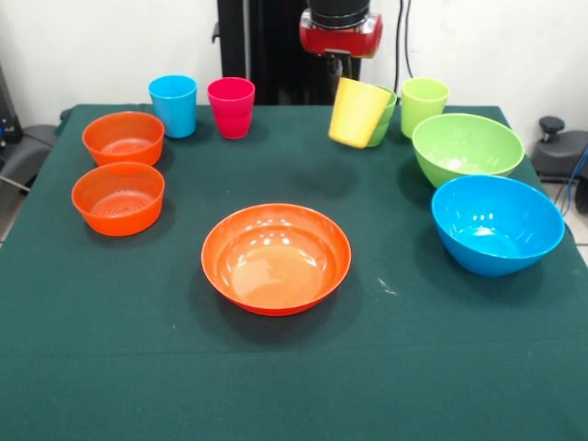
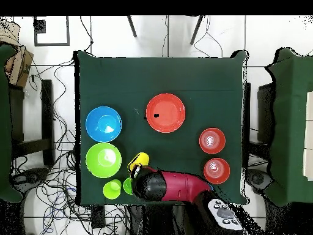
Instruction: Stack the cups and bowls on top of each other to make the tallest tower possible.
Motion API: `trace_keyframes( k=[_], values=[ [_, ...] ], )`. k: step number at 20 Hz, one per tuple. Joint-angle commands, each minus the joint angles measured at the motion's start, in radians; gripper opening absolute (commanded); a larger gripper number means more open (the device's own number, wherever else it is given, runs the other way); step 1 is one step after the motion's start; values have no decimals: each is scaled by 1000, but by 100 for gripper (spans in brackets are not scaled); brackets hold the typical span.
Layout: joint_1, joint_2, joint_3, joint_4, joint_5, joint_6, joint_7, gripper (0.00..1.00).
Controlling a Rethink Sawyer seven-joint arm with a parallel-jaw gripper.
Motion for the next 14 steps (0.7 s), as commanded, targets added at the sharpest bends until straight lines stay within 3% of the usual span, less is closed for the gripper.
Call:
trace_keyframes(
  k=[1, 14],
  values=[
    [-6, -16, 112, -116, 53, 110, 29, 0],
    [5, -77, 90, -175, 85, 243, 16, 0]
  ],
)
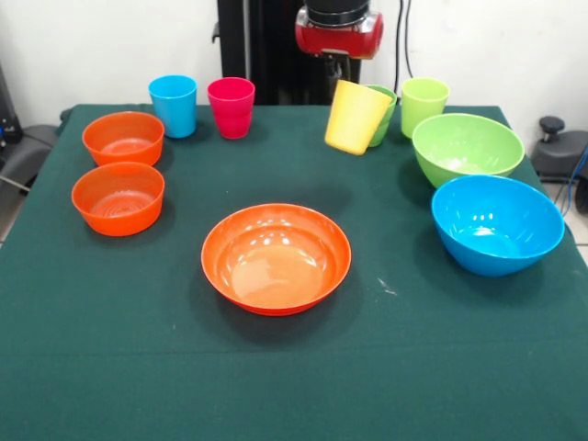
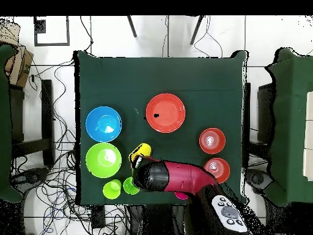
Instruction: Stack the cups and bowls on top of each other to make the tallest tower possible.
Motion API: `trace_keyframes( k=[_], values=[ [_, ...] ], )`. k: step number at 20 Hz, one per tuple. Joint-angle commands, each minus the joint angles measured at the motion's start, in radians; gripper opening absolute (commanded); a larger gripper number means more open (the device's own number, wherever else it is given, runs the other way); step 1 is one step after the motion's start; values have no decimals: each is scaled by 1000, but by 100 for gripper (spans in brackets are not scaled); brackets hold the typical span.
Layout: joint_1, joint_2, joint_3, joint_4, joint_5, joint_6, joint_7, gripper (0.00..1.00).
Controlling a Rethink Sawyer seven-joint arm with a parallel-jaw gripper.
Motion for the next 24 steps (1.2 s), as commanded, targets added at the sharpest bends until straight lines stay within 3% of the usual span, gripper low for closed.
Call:
trace_keyframes(
  k=[1, 8, 16, 24],
  values=[
    [8, -31, 75, -121, 47, 176, 20, 0],
    [-40, 41, 123, -165, 83, 247, -19, 0],
    [-51, 133, 131, -211, 31, 152, -36, 0],
    [-63, 179, 140, -299, 19, 209, -70, 0]
  ],
)
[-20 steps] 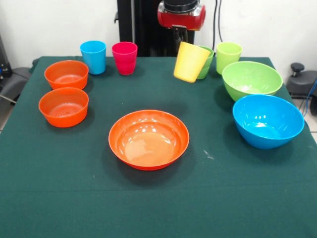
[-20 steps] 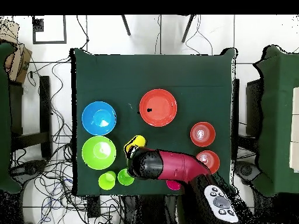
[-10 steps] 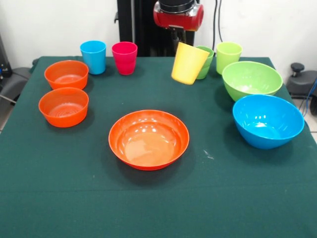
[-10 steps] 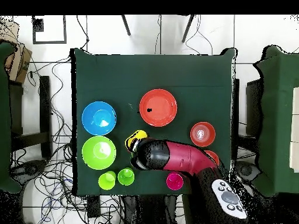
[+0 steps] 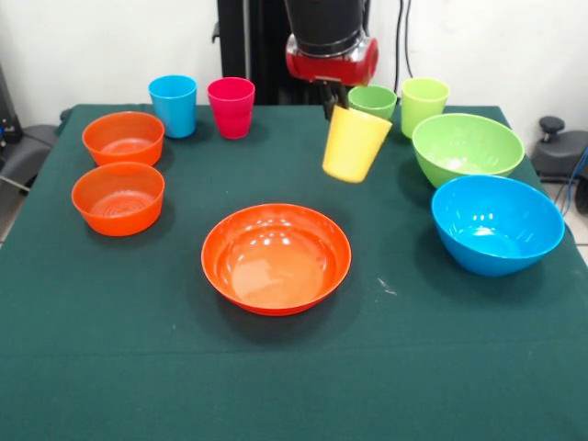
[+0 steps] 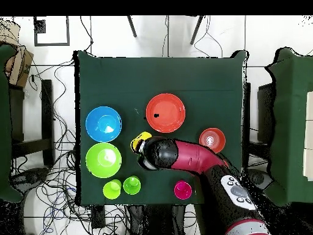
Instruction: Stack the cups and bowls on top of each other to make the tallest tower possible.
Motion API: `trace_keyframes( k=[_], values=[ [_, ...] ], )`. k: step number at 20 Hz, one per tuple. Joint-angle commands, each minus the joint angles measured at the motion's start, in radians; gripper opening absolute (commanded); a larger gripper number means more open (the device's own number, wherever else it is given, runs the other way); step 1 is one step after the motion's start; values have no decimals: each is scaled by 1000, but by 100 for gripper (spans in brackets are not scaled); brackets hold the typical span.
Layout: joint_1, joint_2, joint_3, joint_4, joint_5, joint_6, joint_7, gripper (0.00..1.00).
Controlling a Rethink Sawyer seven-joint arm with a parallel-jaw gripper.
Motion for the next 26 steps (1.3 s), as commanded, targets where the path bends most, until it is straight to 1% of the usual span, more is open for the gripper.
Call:
trace_keyframes(
  k=[1, 4, 6, 9, 10, 15, 19, 20, 22, 26],
  values=[
    [-21, 91, 89, -141, -23, 65, -69, 0],
    [-32, 86, 98, -151, -7, 123, -77, 0],
    [-45, 47, 107, -121, 4, 151, -76, 0],
    [-64, -41, 125, -58, 33, 198, -62, 0],
    [-68, -59, 130, -48, 39, 209, -58, 0],
    [-90, -109, 158, -21, 53, 246, -57, 0],
    [-94, -173, 164, 0, 73, 294, -52, 0],
    [-97, -178, 167, 5, 78, 289, -50, 0],
    [-102, -162, 170, 2, 79, 264, -49, 0],
    [-108, -74, 175, -43, 84, 250, -46, 0]
  ],
)
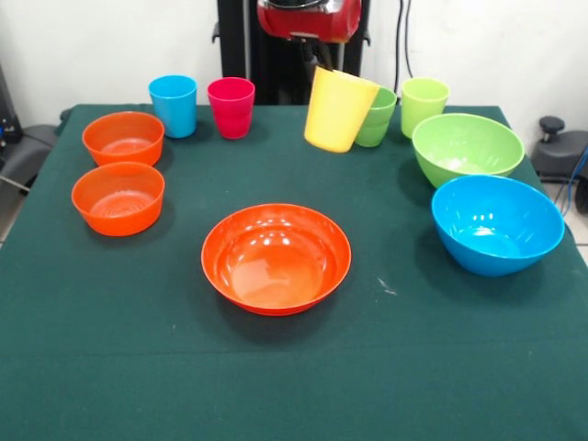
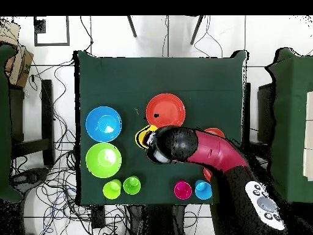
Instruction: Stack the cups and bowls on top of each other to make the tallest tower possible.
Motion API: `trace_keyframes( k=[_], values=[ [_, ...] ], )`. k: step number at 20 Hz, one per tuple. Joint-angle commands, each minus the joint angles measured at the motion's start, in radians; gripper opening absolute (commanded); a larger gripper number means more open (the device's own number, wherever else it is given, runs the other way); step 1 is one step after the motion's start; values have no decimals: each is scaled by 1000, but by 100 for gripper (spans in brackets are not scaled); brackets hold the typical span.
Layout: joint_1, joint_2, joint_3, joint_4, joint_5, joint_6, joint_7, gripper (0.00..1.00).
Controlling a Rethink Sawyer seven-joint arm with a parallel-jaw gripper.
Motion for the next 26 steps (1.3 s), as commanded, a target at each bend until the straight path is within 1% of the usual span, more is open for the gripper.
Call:
trace_keyframes(
  k=[1, 4, 7, 11, 12, 15, 19, 26],
  values=[
    [-9, 75, 90, -19, 22, 37, -46, 0],
    [-7, 118, 91, -42, 23, 20, -41, 0],
    [-5, 140, 91, -52, 15, 5, -38, 0],
    [-1, 166, 85, -96, 2, 20, -38, 0],
    [1, 175, 84, -111, 1, 29, -40, 0],
    [-19, 179, 99, -110, 22, 80, -53, 0],
    [-40, 194, 106, -147, 1, 127, -95, 0],
    [-42, 172, 103, -178, -10, 213, -94, 0]
  ],
)
